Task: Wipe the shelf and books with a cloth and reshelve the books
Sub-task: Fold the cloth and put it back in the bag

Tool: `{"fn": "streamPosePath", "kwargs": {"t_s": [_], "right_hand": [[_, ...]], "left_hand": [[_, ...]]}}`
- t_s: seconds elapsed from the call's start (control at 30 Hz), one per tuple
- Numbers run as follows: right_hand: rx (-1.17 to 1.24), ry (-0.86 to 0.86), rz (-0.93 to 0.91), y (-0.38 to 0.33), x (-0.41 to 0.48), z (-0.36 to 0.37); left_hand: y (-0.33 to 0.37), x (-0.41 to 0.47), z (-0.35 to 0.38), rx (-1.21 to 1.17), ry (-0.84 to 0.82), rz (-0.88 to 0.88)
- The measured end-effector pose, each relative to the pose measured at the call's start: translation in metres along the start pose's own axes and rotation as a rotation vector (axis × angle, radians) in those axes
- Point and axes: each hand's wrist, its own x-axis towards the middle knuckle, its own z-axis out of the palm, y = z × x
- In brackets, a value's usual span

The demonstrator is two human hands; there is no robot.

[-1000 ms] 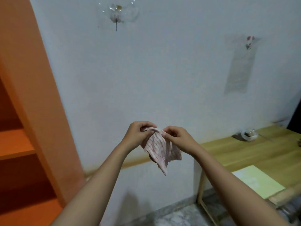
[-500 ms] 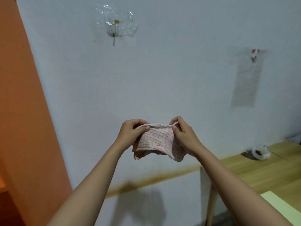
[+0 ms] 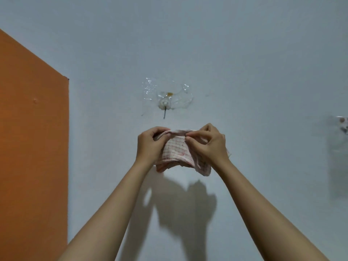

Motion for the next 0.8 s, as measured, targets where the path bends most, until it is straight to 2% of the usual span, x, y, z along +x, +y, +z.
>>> {"fn": "streamPosePath", "kwargs": {"t_s": [0.2,0.37,0.8], "right_hand": [[0.007,-0.006,-0.161,-0.013,0.072,0.038],[-0.068,-0.056,-0.163,-0.008,0.104,0.061],[-0.015,-0.176,-0.103,0.013,0.114,0.078]], "left_hand": [[0.01,0.068,-0.026,0.088,0.151,0.113],[0.008,0.091,-0.032,0.198,0.211,0.122],[-0.014,0.098,-0.012,0.453,0.339,0.195]]}}
